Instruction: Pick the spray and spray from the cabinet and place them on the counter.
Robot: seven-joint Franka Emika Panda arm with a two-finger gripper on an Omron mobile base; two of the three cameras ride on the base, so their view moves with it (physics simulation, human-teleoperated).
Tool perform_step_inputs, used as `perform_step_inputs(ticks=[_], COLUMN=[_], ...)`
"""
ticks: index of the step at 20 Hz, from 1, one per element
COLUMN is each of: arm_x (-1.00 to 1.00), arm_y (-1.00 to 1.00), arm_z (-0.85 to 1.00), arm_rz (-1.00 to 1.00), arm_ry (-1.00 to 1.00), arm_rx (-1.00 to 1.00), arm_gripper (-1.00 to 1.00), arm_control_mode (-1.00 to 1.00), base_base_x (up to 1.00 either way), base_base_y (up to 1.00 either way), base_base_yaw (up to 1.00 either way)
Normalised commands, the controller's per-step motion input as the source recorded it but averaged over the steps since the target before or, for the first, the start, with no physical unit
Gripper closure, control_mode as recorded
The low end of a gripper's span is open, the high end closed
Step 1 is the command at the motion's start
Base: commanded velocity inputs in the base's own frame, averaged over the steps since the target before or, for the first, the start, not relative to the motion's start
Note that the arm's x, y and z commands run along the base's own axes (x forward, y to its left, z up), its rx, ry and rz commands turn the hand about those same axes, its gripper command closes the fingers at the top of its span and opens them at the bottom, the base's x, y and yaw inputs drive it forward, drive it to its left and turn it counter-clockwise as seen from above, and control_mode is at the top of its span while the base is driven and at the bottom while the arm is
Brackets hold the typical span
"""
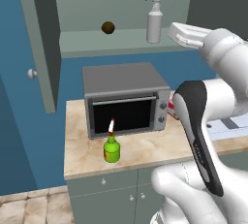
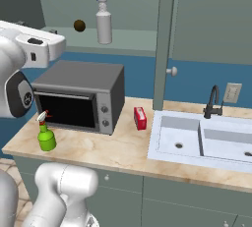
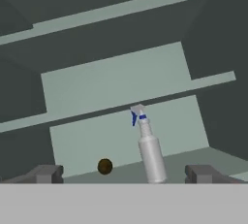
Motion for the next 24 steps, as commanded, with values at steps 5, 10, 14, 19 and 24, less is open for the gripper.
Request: perform_step_inputs(ticks=[5,10,14,19,24], arm_x=[0.07,0.01,0.06,0.06,0.04], arm_y=[0.09,0.02,0.00,0.00,-0.09], arm_z=[0.02,0.00,0.00,0.00,0.00], arm_rz=[0.01,0.00,0.00,0.00,-0.03], arm_ry=[-0.05,-0.05,-0.03,-0.01,0.00], arm_rx=[-0.10,-0.12,-0.13,-0.13,-0.10], arm_gripper=[-1.00,-1.00,-1.00,-1.00,-1.00], arm_control_mode=[-1.00,-1.00,-1.00,-1.00,-1.00], base_base_x=[0.00,0.00,0.00,0.00,0.00], base_base_y=[0.00,0.00,0.00,0.00,0.00], base_base_yaw=[0.00,0.00,0.00,0.00,0.00])
